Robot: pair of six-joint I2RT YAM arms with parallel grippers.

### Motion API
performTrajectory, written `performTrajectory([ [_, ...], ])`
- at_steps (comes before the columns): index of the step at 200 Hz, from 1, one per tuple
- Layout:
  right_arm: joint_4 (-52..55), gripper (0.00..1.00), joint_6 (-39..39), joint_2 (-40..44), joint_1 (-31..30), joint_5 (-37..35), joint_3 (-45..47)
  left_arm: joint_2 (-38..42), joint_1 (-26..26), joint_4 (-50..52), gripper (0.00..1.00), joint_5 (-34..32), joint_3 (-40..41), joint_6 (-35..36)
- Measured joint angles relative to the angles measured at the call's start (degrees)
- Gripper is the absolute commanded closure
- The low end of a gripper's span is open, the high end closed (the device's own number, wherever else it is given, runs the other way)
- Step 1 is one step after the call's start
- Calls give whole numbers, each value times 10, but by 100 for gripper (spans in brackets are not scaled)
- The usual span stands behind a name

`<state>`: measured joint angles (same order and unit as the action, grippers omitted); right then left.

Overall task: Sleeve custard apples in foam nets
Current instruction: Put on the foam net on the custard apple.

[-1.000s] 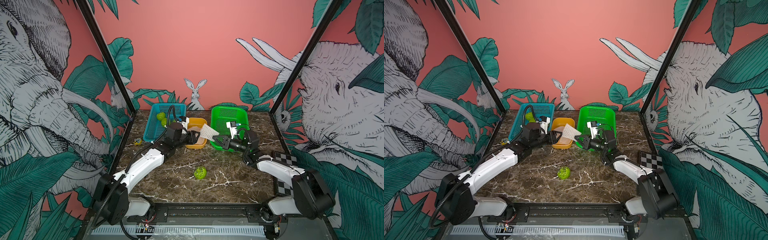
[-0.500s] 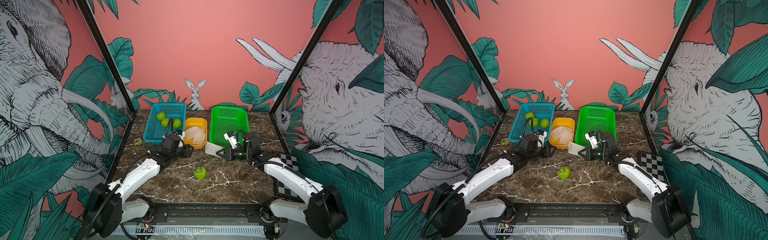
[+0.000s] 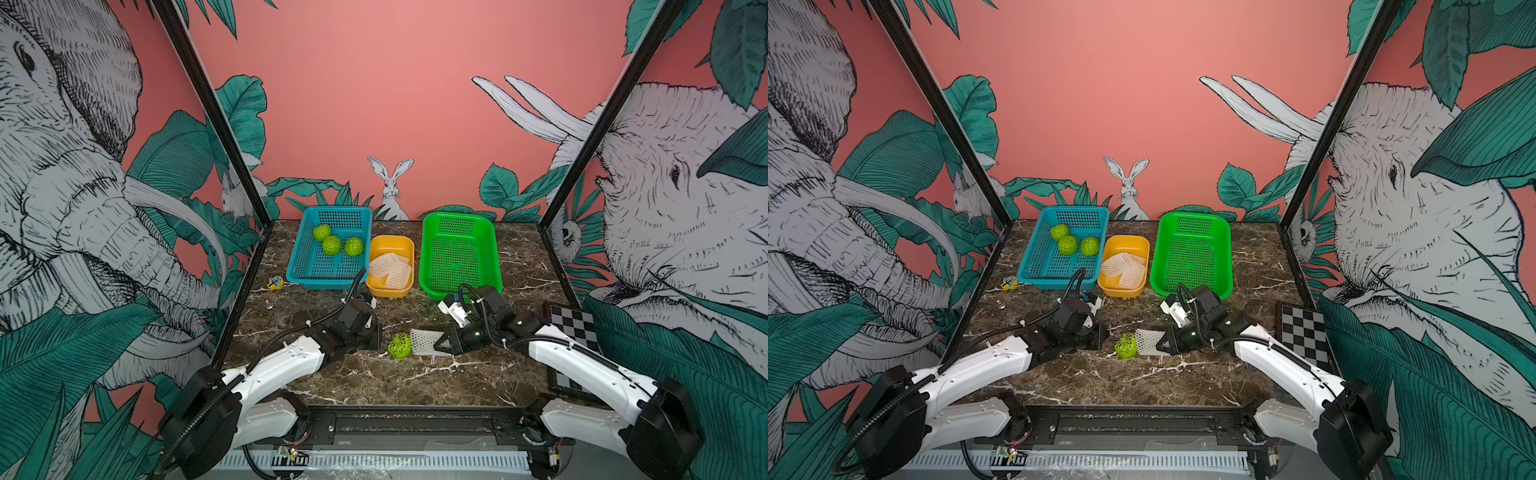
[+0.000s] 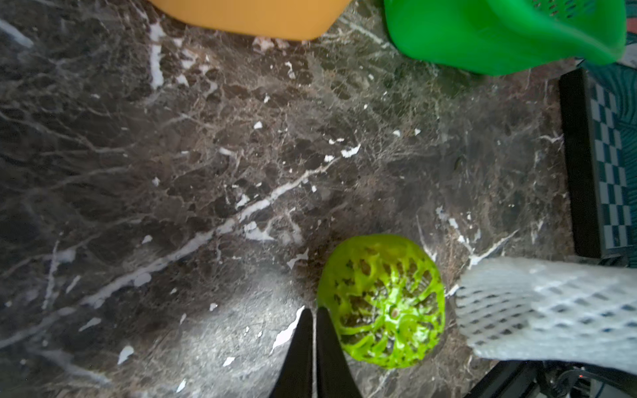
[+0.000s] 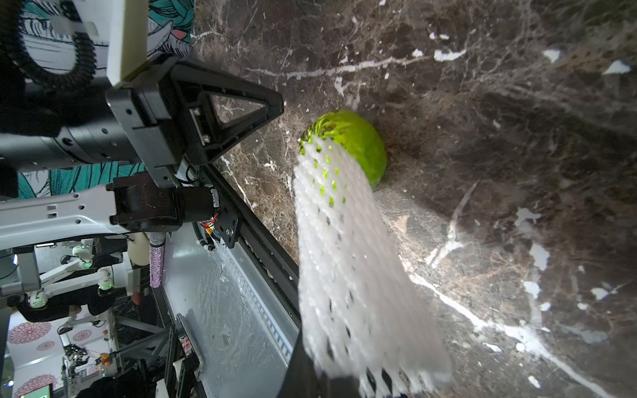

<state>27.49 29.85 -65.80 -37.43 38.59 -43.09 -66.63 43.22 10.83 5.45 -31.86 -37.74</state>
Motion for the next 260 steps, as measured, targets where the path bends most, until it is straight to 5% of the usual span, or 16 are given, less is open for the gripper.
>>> performTrajectory([
  [129, -176, 100, 92, -59, -22, 72, 30, -80, 21, -87, 96, 23, 29, -49],
  [260, -66, 100, -7, -156, -22, 17, -76, -132, 21, -140, 97, 32, 10, -49],
])
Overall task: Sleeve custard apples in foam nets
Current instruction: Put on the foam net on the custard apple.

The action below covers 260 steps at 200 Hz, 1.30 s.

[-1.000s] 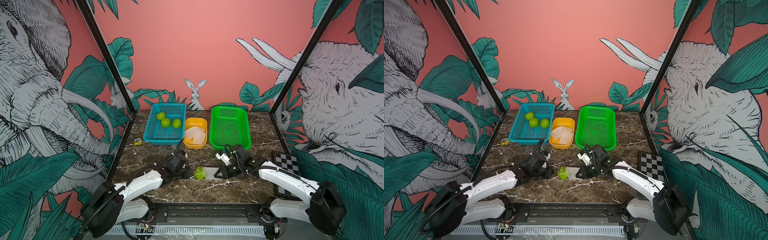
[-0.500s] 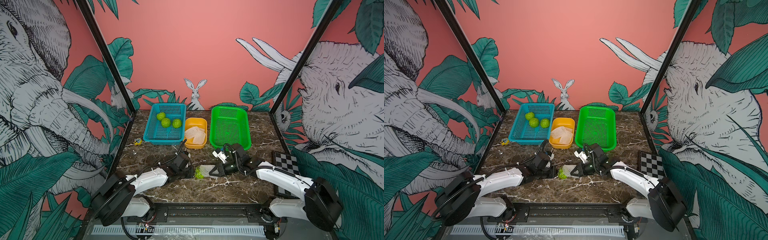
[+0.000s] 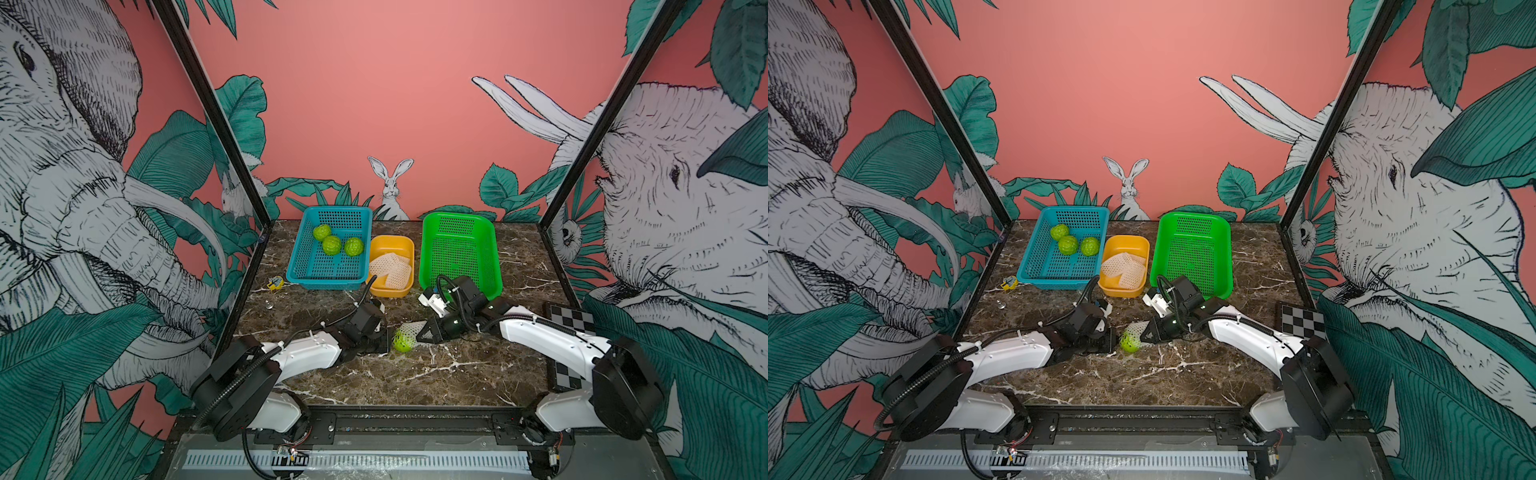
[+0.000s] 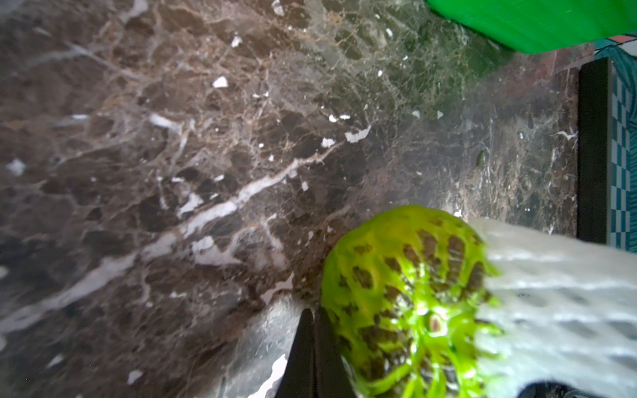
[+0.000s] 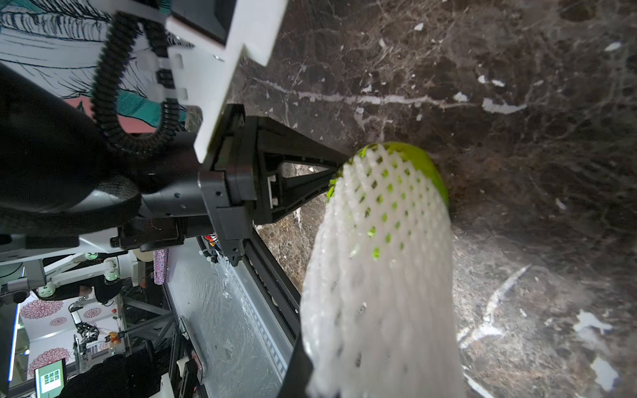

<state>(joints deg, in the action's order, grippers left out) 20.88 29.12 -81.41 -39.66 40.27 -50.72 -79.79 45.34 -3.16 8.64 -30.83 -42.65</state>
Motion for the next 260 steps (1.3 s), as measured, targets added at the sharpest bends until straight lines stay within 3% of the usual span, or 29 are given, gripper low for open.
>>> performTrajectory([
  [41, 10, 100, -5, -10, 0, -33, 10, -25, 0, -23, 97, 6, -9, -2],
  [58, 16, 77, -12, -4, 0, -56, 9, -30, 0, -24, 97, 6, -17, -2],
  [90, 28, 65, -24, 9, 0, -83, 2, -30, 0, -26, 97, 6, -21, 0],
  [97, 28, 68, -25, 9, 0, -85, 1, -30, 0, -26, 97, 6, -21, 0],
  [113, 28, 87, -27, 10, 0, -90, -1, -30, 0, -26, 97, 6, -21, 0],
  [137, 28, 100, -30, 10, 0, -99, -2, -30, 0, -26, 97, 6, -21, 0],
  [163, 27, 100, -33, 10, 4, -88, -2, -30, 0, -26, 97, 6, -21, 1],
  [221, 28, 100, -40, -2, 23, 34, -5, -47, 0, -30, 98, 5, -27, 3],
  [260, 51, 100, -55, -4, 23, 19, -5, -52, 0, -37, 98, 5, -30, 3],
])
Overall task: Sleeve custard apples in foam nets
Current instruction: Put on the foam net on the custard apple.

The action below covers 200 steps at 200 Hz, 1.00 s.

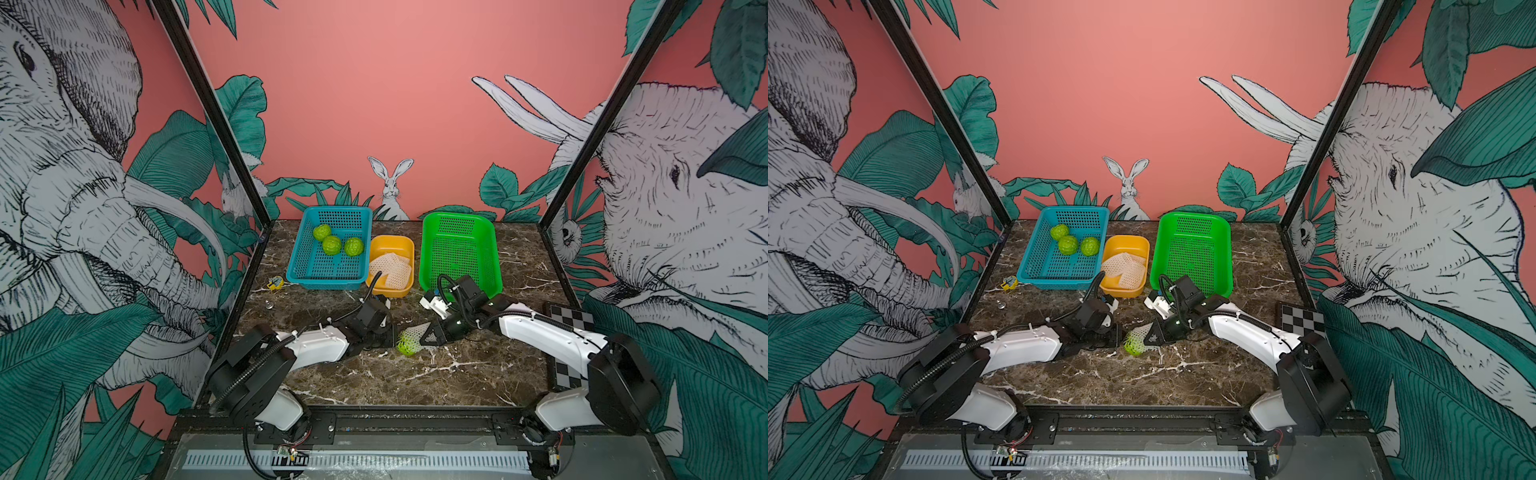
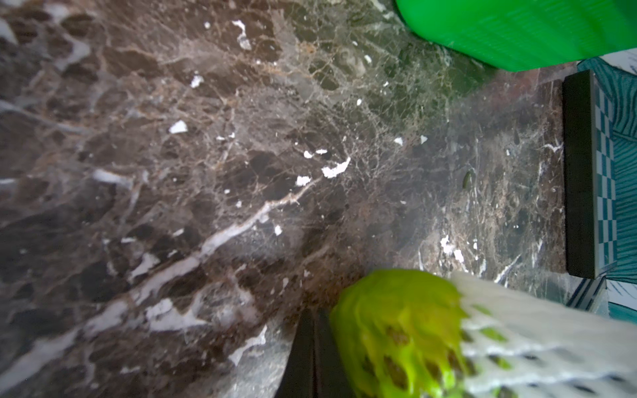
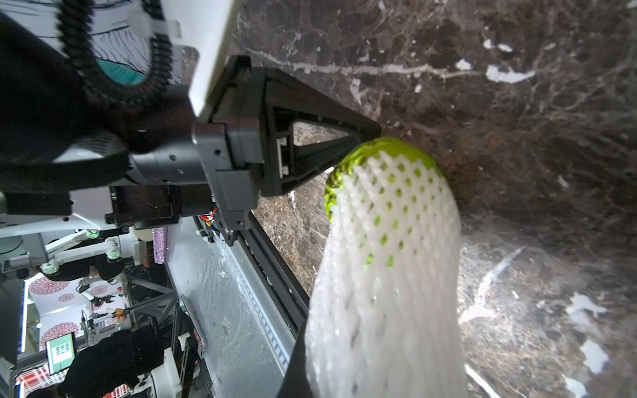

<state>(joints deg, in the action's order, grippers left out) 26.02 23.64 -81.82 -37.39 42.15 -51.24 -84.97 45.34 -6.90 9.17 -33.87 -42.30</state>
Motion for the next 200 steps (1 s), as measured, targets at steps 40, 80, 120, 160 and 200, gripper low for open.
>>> performTrajectory([
  [40, 0, 94, -1, -4, -1, -61, -4, -5, 0, -6, 97, 0, -6, 1],
  [80, -14, 68, -4, -10, -5, -92, -17, -5, 0, -15, 97, 0, -6, -3],
  [120, -33, 65, -1, -20, -17, -95, -20, -5, 0, -21, 97, 0, -6, -4],
  [160, -45, 74, -5, -33, -23, -96, -20, -5, 0, -25, 97, 0, -6, -7],
  [200, -23, 95, -23, -31, -24, -93, -31, 3, 0, -11, 89, -19, -5, -4],
])
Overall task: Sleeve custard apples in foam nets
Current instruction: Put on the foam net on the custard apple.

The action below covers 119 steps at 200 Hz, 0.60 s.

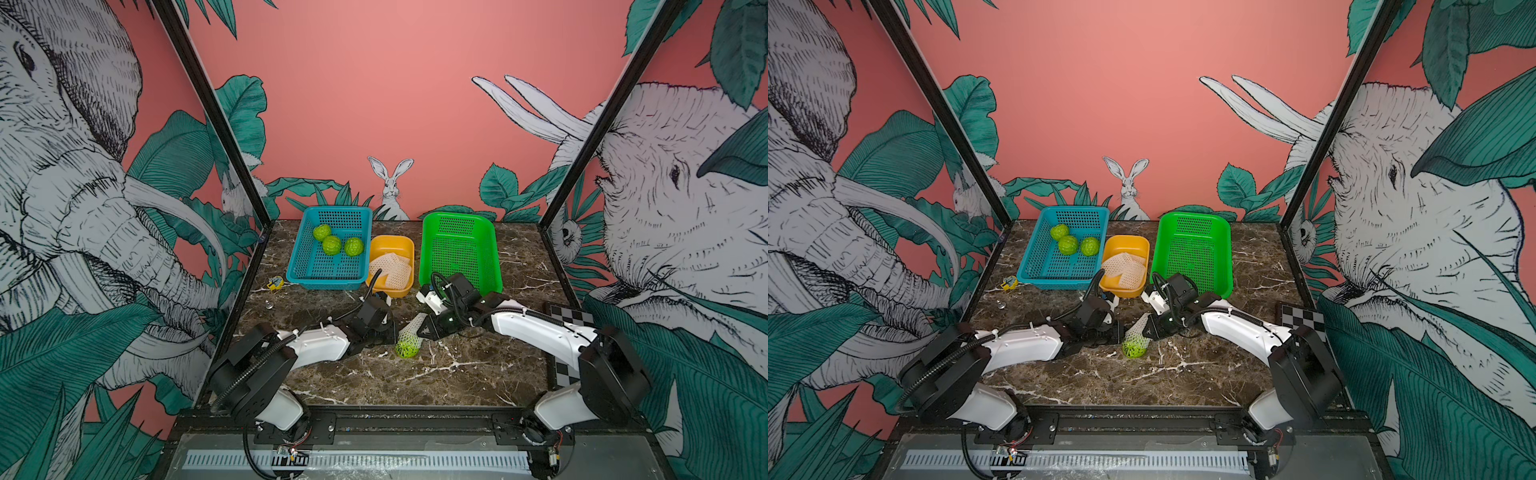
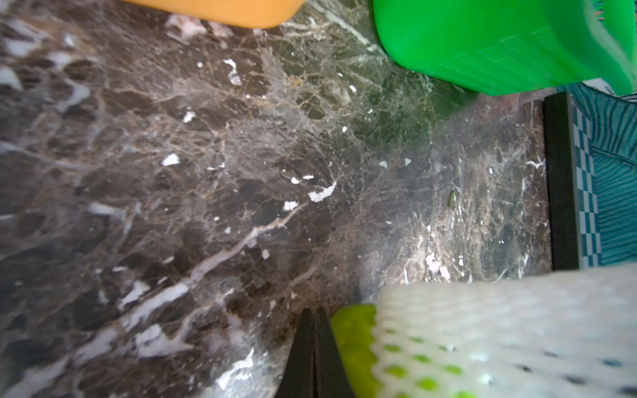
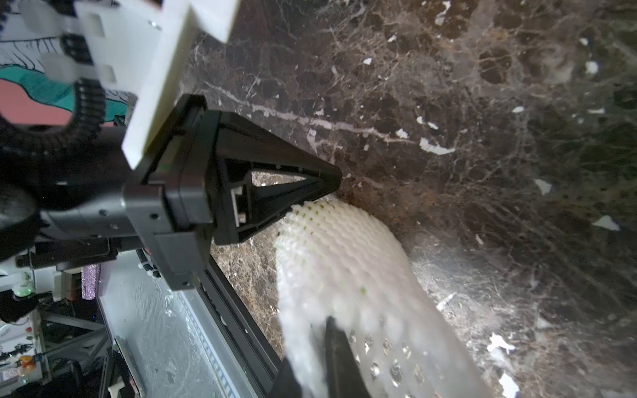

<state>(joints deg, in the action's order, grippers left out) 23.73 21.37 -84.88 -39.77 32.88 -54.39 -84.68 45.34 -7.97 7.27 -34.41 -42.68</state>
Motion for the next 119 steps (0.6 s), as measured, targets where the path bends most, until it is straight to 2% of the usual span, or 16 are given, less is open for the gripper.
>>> performTrajectory([
  [36, 50, 95, -14, 19, -4, 4, -2, 66, 0, 83, 61, -45, -1, 31],
  [56, 61, 95, -14, 29, -10, 8, 0, 105, 0, 132, 57, -63, -3, 44],
  [71, 61, 96, -12, 31, -18, 11, 2, 129, 0, 162, 61, -64, -3, 48],
  [119, 43, 99, 1, 31, -31, 31, 10, 153, 3, 166, 90, -28, 49, 14],
])
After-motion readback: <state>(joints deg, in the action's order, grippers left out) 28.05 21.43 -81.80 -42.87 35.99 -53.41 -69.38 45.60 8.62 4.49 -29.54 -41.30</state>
